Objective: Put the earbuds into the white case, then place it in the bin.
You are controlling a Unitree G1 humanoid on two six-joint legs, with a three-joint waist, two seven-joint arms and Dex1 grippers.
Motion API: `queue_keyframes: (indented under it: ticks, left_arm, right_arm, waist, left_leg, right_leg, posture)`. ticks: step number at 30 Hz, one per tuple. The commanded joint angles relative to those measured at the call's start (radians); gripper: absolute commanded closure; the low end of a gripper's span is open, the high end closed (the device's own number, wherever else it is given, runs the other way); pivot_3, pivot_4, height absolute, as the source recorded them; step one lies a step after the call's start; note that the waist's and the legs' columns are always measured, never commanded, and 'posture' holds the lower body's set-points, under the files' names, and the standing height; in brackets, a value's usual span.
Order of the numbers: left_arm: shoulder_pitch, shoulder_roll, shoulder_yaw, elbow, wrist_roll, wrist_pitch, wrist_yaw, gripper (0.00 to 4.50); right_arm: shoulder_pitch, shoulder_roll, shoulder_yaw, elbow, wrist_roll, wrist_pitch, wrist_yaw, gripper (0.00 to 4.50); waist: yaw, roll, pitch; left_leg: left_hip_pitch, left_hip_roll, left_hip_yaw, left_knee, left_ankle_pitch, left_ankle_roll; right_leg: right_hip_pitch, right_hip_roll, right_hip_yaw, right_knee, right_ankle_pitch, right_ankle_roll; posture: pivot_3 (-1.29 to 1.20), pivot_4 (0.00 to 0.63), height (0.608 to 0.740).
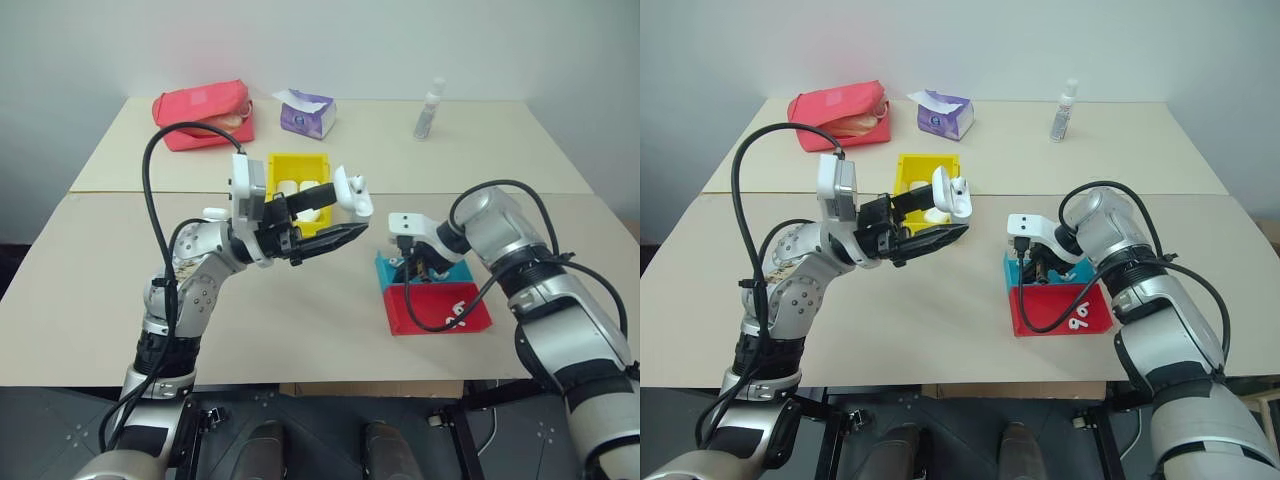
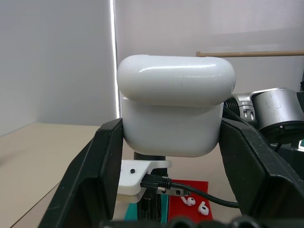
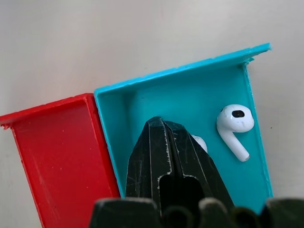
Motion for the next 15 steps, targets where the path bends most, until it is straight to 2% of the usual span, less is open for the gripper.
queue_keyframes:
  ticks: [1, 15]
  left_arm:
    - [0.001, 0.004, 0.011, -0.041, -0.013, -0.008, 0.001, 1.73]
    - [0.008, 0.006, 0.011, -0.053, -0.014, -0.005, 0.012, 1.73]
  right_arm:
    - [-0.021, -0.017, 0.008, 0.026, -0.019, -0.088, 0.039, 4.48]
    - [-0.050, -0.016, 0.017, 0.149, -0.096, -0.250, 0.018, 4.48]
  waist:
    - [0.000, 0.000, 0.000]
    - [0.000, 0.000, 0.000]
  left_leg:
    - [0.000, 0.000, 0.000, 0.000, 0.000, 0.000]
    - [0.003, 0.000, 0.000, 0.000, 0.000, 0.000]
  right_leg:
    - [0.000, 0.000, 0.000, 0.000, 0.000, 0.000]
    - [0.003, 0.000, 0.000, -0.001, 0.000, 0.000]
  posture:
    - [0.00, 0.150, 0.740]
    - [0.00, 0.150, 0.740]
